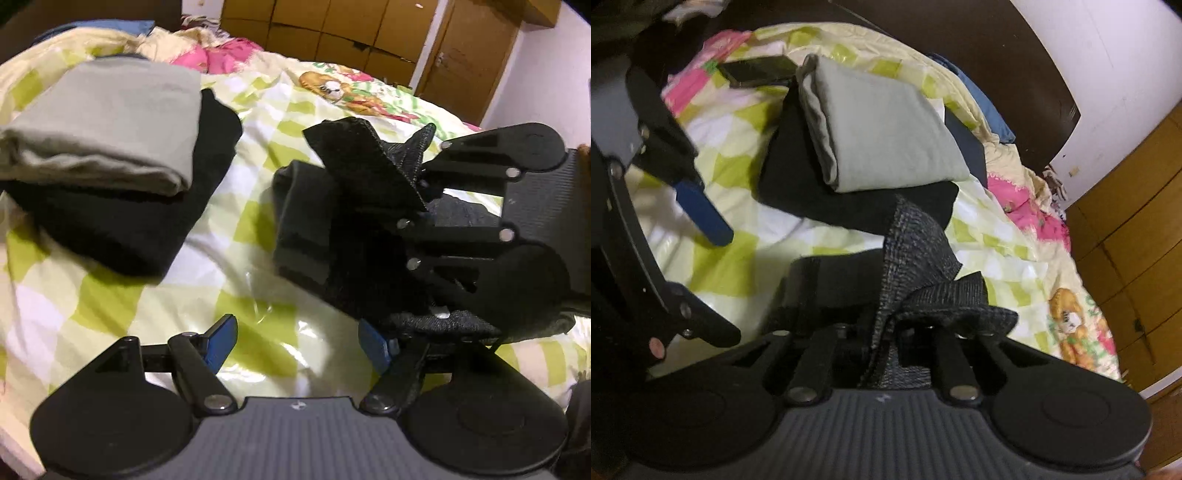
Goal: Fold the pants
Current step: 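Release the folded trousers with the right tool and pull both tools back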
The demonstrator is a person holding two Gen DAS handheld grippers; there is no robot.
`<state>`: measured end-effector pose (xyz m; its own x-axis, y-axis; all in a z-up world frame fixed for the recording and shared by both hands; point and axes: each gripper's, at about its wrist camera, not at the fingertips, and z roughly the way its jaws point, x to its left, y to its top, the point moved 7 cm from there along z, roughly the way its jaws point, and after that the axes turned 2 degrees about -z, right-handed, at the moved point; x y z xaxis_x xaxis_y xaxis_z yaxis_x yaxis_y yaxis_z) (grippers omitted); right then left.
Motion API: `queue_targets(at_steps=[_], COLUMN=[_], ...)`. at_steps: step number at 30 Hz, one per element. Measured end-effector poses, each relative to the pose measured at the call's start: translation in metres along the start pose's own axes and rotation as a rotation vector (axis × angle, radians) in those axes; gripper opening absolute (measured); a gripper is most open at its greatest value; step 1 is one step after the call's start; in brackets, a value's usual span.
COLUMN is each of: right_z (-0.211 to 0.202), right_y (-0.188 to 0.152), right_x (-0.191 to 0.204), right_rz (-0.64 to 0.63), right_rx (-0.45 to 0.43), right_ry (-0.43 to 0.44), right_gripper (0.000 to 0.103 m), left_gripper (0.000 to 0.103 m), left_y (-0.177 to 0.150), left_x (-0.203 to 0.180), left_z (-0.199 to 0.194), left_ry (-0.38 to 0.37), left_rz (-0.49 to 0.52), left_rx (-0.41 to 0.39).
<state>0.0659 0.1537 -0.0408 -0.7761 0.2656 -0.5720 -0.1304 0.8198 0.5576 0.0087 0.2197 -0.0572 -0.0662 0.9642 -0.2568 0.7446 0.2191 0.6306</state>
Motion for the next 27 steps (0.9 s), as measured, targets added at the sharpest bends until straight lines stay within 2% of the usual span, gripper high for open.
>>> queue_targets(at_steps=[7,9,14,17,21,27], right_z=[-0.015,-0.024,-0.052,-0.071,-0.090,-0.108], right_y=[0.011,0.010,-0.023,-0.056,-0.090,-0.150], right_x=[0.016,0.014,-0.017,-0.031,-0.038,-0.068], right_rz=[-0.069,-0.046,0.160,0.237,0.364,0.606], right_rx=[-0.072,-0.077,-0.022,0.045,0.105,0.157], right_ry=[0.010,0.019,-0.014,-0.061,-0.044,-0.121], right_gripper=[0.034,0.038,0.040,0.041,0.044,0.045], left_gripper=[0.085,0.085,0.085,0.085,0.085,0.085], left_y=[-0.001,0.000,0.005,0.018,0.041,0.075], left_x=[0.005,0.006,0.011,0.002,-0.013,-0.046], left_z=[-0.007,-0.013,-0.026,-0.042,-0.057,-0.028], left_ry=[0.028,0.038,0.062,0.068,0.067,0.067], left_rz=[0.018,0.026,0.032,0.064,0.115,0.215], left_rx=[0.003,-0.005,-0.026,-0.087,-0.147,-0.220])
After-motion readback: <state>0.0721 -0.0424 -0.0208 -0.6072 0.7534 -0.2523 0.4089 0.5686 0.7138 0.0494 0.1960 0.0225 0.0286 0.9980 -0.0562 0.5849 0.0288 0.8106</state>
